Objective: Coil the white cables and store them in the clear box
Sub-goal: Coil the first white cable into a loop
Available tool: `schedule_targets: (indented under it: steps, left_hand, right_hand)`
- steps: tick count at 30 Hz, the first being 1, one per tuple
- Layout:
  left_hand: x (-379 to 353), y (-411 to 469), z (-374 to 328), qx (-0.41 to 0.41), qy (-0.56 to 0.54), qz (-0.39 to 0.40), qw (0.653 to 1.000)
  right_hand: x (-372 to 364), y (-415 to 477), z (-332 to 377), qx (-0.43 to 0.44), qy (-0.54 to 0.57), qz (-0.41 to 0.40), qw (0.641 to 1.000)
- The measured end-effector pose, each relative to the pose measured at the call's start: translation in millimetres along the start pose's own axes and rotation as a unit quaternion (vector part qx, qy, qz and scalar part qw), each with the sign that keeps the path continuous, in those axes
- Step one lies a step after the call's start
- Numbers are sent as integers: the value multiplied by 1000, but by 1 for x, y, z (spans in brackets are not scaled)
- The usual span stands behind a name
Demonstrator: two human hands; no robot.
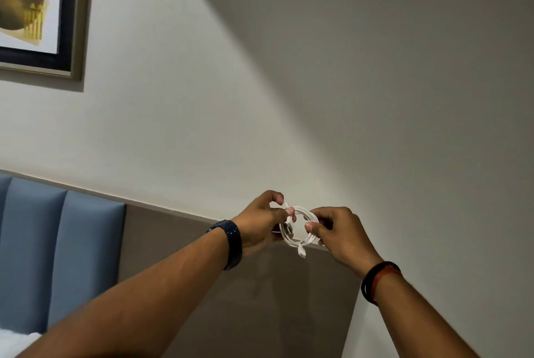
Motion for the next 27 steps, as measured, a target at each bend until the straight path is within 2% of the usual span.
schedule_targets:
  steps: [5, 8, 13, 16, 20, 24, 27]
  left_hand:
    - [-2, -1, -2, 18, 91, -8, 996]
    - [3, -1, -9, -26, 206, -36, 978]
    - [18, -4, -20, -94, 335, -81, 934]
    - [26, -6, -24, -125, 350, -74, 925]
    - [45, -11, -27, -129, 305, -92, 939]
    - [49, -15, -26, -184, 338, -194, 902]
    - [43, -17, -21, -197, 373, -229, 878]
  right_hand:
    - [1, -1, -2, -6, 28, -8, 1000]
    - [1, -1, -5, -12, 33, -11, 999]
    - [0, -2, -14, -33, 76, 1, 997]
    - [5, -4, -13, -25, 115, 2, 993]
    - [7, -7, -6, -18, 209, 25, 977]
    - [-2, -6, 4, -34, 327, 45, 943]
    - [-5, -6, 4, -52, 375, 57, 924]
Point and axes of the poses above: each hand's wrist, its own y-axis towards the middle knuckle, its own x-axis out of the back of the hand, z = x × y, the point moved 6 cm from there along y, towards the middle knuckle, and after that the axes turned 1 degree about z, right-handed, at the moved point
